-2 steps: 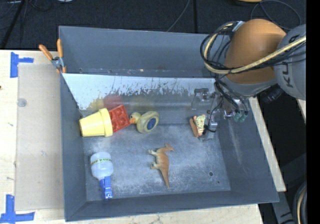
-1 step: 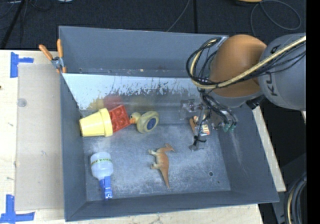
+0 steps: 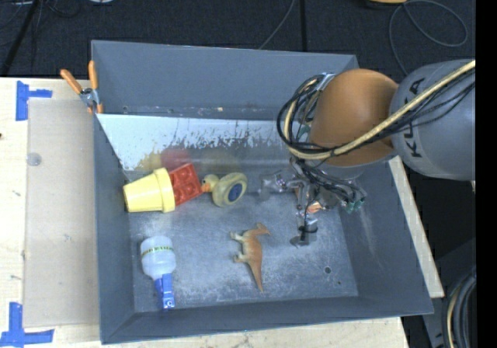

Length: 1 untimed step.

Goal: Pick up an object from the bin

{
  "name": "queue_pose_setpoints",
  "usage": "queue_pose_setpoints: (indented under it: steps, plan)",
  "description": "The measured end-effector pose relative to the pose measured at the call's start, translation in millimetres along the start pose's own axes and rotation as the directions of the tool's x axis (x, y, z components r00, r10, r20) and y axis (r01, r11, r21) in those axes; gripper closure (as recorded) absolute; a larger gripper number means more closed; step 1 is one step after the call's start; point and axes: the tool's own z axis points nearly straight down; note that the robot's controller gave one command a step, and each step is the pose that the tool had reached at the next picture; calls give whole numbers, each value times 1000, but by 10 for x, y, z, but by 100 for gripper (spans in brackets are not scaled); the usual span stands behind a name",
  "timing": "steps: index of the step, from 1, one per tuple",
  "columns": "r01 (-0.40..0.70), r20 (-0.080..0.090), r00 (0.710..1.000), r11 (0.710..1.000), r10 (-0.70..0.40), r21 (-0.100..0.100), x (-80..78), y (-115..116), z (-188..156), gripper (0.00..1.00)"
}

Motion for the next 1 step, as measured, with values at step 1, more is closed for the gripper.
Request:
queue_pose_setpoints:
  steps: [1]
  plan:
    - [158,3,987,987,-158,0,-13,79,160,0]
